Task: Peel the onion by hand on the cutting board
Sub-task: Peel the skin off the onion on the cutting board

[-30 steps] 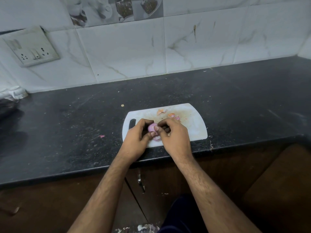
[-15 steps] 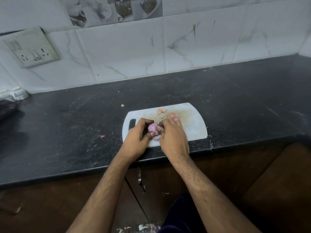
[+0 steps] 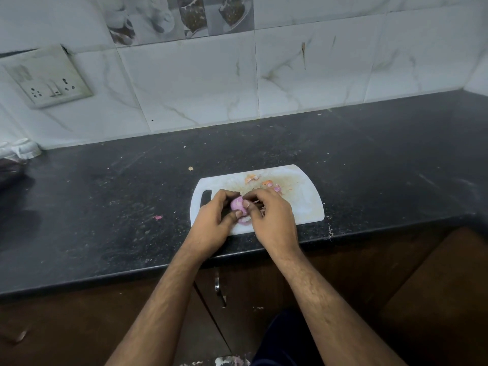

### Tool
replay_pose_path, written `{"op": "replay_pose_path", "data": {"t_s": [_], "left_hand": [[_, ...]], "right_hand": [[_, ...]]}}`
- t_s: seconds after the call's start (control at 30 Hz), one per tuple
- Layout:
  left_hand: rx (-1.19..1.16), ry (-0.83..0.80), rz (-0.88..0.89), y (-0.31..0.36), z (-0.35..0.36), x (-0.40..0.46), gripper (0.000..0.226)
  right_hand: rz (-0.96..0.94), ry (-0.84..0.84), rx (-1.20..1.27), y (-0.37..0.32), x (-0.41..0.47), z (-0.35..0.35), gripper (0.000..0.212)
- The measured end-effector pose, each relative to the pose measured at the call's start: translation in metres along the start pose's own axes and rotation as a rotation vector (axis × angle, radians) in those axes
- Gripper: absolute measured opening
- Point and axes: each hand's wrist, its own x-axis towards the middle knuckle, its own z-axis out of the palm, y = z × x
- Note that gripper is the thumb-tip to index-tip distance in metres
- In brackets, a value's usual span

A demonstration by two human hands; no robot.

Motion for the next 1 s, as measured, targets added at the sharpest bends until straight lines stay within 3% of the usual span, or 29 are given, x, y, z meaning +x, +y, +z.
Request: {"op": "replay_pose_path", "data": {"t_s": [0.17, 0.33, 0.6, 0.8, 1.0], "left_hand": [[0.002, 0.008, -0.007, 0.0002, 0.001, -0.0006, 0.028], [0.023, 0.015, -0.008, 0.0003, 0.0012, -0.0004, 0.029], [0.025, 0.009, -0.014, 0.0017, 0.0006, -0.0006, 0.029], [0.025, 0.005, -0.018, 0.0032, 0.0002, -0.0013, 0.029], [0.029, -0.014, 0.003, -0.0006, -0.0001, 0.0003, 0.027]], "right_hand": [[0.001, 0.022, -0.097, -0.0025, -0.0027, 0.0017, 0.001], [0.042, 0.005, -0.235, -0.0032, -0.0009, 0.0025, 0.014], [0.032, 0.03, -0.045, 0.0035, 0.0008, -0.0024, 0.012], [-0.015, 0.031, -0.046, 0.0053, -0.0007, -0.0045, 0.015], [0.06, 0.032, -0.033, 0.0024, 0.0024, -0.0049, 0.014]]}}
